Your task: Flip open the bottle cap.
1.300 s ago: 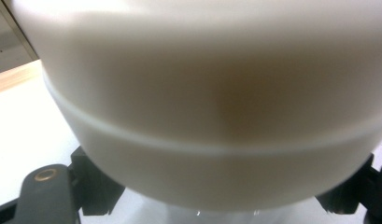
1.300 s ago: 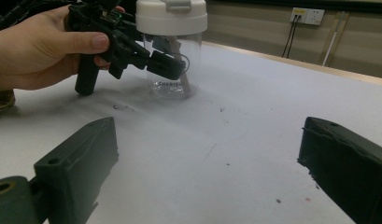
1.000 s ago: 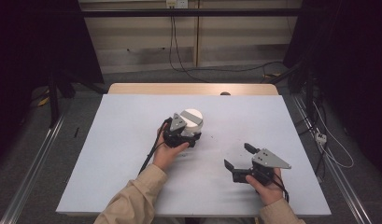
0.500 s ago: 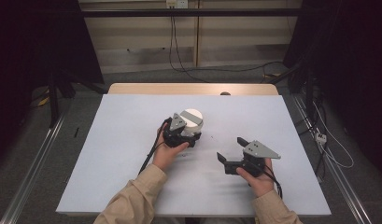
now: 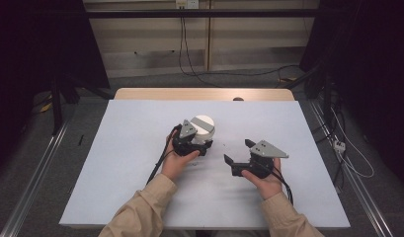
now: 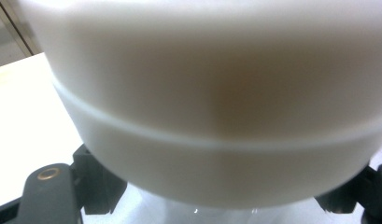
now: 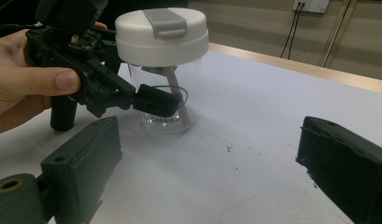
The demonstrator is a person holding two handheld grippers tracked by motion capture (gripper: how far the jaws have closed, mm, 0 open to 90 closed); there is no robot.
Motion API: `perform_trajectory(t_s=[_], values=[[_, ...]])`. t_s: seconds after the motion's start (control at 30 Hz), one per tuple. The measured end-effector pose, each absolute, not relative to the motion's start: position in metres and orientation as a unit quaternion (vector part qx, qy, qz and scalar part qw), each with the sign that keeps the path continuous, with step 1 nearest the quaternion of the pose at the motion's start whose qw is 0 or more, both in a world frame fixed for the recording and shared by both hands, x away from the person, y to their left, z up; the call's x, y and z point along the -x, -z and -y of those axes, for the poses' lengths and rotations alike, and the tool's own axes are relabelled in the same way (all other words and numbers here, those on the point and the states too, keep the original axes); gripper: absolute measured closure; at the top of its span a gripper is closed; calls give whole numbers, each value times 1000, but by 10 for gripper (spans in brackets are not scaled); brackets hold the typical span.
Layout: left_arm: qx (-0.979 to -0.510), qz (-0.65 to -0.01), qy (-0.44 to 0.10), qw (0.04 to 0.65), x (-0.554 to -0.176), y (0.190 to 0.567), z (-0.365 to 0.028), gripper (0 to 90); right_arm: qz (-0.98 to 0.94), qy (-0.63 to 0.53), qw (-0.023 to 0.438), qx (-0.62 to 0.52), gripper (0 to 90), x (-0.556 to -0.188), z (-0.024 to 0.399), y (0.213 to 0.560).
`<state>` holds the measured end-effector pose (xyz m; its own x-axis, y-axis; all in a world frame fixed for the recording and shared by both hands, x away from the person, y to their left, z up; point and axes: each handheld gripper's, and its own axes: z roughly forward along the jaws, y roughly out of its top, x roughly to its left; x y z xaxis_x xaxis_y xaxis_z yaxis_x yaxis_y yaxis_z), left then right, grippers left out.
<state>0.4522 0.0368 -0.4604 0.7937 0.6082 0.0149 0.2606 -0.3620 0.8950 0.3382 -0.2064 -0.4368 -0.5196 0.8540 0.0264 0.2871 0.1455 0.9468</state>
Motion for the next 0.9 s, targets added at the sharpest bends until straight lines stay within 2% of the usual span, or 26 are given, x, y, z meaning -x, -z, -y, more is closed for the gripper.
perform_trajectory(t_s=[0.2,0.33,0.47,0.53,0.7,0.8,0.9], values=[[-806,-270,-174,497,-452,461,-37,187,-712,-507,269,-405,132,-349,201,434],[-805,-272,-173,498,-452,461,-37,188,-715,-505,264,-406,233,-355,198,432],[-806,-272,-173,497,-452,461,-37,188,-720,-503,255,-405,410,-360,196,431],[-806,-270,-173,497,-453,461,-37,188,-724,-503,248,-401,534,-362,194,430],[-806,-270,-173,497,-452,461,-37,188,-737,-499,236,-390,773,-367,189,424],[-806,-269,-174,497,-452,461,-37,188,-739,-503,232,-384,863,-370,187,422],[-805,-271,-173,498,-452,461,-36,188,-748,-499,219,-379,898,-373,183,420]])
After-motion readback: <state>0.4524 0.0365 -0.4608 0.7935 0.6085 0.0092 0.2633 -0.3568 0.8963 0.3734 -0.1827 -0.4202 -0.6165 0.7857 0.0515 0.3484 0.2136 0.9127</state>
